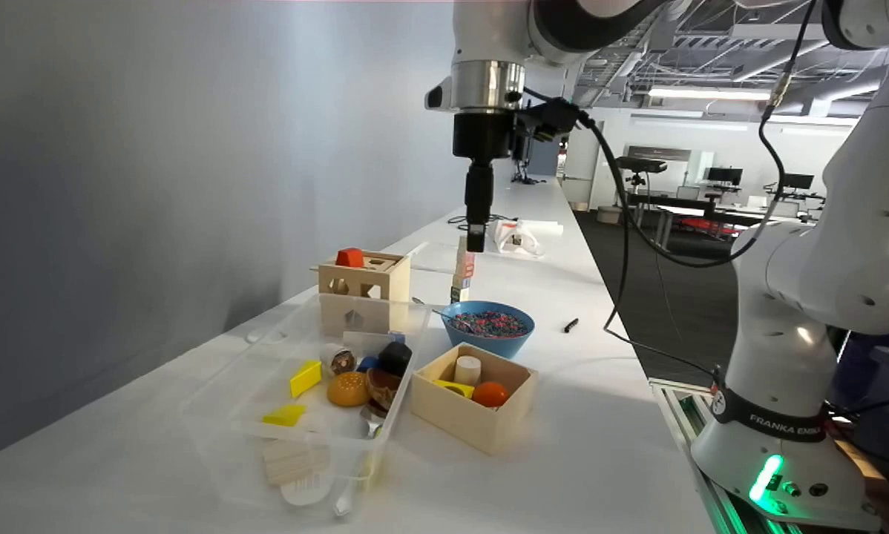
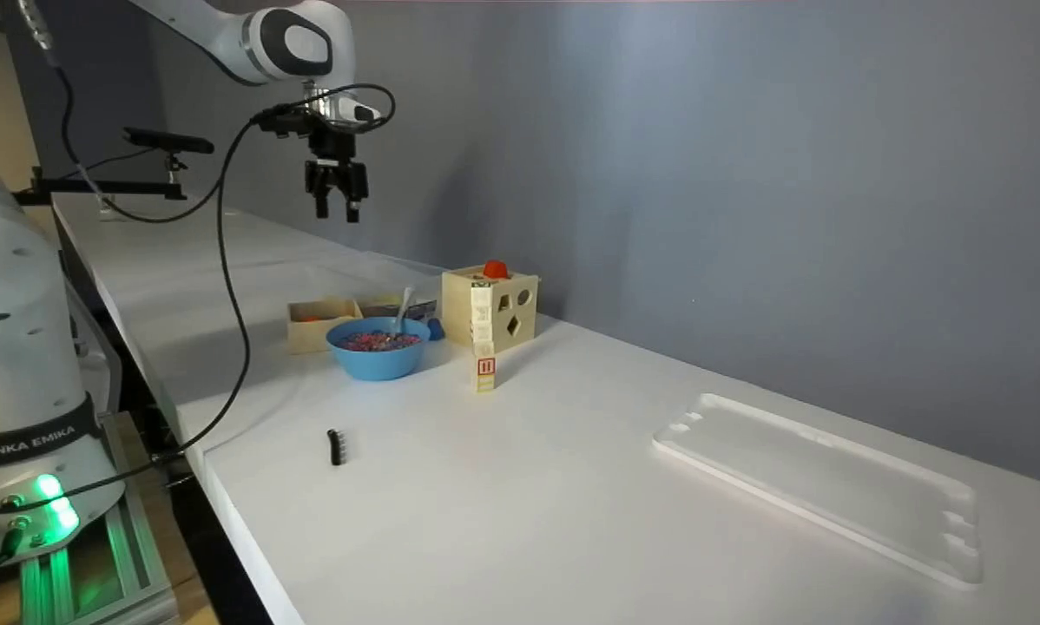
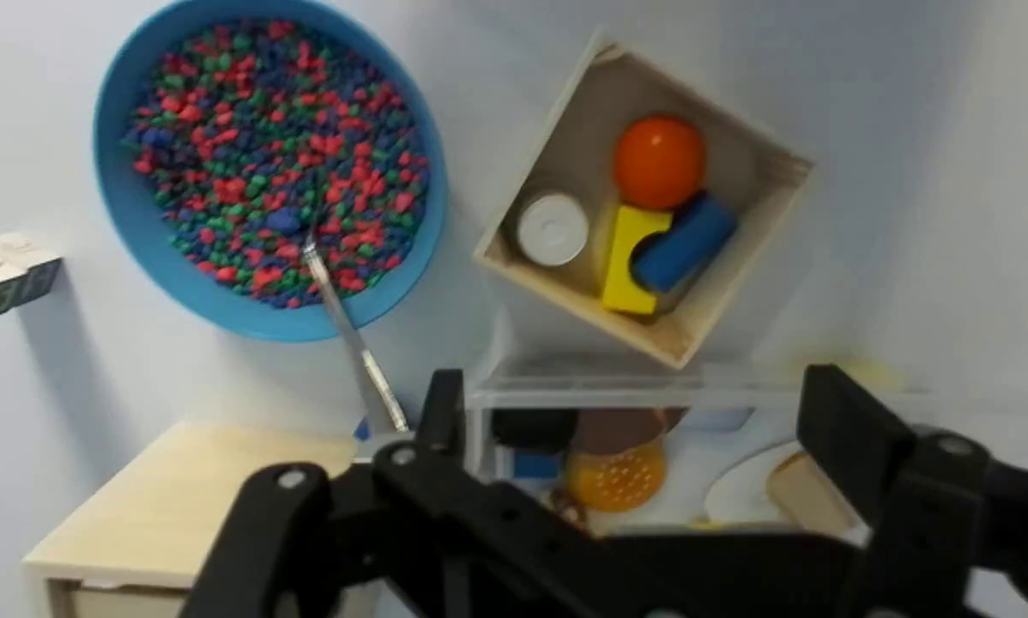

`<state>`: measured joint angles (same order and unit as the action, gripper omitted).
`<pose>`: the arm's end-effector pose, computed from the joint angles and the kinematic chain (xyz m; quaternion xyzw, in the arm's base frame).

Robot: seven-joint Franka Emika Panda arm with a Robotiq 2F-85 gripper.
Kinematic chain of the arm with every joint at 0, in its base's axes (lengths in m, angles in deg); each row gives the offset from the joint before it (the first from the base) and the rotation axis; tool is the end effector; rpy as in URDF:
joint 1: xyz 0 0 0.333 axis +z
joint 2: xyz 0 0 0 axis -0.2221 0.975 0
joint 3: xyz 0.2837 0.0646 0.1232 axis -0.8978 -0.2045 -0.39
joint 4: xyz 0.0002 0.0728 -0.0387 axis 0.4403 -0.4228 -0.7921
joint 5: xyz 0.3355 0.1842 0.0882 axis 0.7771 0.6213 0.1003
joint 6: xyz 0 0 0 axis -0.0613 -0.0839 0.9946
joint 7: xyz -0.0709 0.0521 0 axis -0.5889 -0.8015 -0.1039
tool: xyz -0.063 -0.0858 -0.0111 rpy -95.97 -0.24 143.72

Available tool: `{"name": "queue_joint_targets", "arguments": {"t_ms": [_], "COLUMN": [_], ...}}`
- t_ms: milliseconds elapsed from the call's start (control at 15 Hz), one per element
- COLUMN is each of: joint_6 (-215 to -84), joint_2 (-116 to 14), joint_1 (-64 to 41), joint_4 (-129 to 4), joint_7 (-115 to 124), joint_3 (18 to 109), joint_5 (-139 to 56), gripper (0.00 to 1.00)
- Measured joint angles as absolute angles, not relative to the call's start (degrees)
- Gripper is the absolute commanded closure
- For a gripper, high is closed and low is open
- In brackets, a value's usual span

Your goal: Put the white lid on the transparent bowl

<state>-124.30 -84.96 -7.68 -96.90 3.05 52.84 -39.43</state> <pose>0.4495 0.0954 0.5026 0.9969 0.0760 0.0026 0.0224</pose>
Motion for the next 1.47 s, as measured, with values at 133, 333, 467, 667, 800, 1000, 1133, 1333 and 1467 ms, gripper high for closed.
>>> {"name": "queue_joint_targets", "arguments": {"t_ms": [133, 333, 467, 667, 800, 1000, 1133, 1333, 1467], "joint_6": [-128.3, -132.57, -134.36, -134.9, -134.3, -134.09, -134.01, -133.89, -133.89], "joint_2": [-83.06, -79.69, -77.43, -74.53, -72.55, -70.82, -70.7, -70.7, -70.69], "joint_1": [-10.31, -14.34, -16.62, -19.47, -21.14, -21.82, -21.67, -21.65, -21.61], "joint_4": [-95.3, -91.67, -88.96, -84.9, -82.66, -81.14, -81.04, -80.89, -80.88], "joint_7": [3.16, 4.71, 6.51, 10.48, 12.45, 12.94, 13.57, 13.74, 13.71], "joint_3": [54.65, 57.71, 59.52, 62.1, 63.88, 64.63, 64.33, 64.25, 64.31], "joint_5": [-42.3, -45.58, -47.68, -50.46, -51.41, -51.43, -51.47, -51.49, -51.3], "gripper": [0.0, 0.0, 0.0, 0.0, 0.0, 0.0, 0.0, 0.0, 0.0]}}
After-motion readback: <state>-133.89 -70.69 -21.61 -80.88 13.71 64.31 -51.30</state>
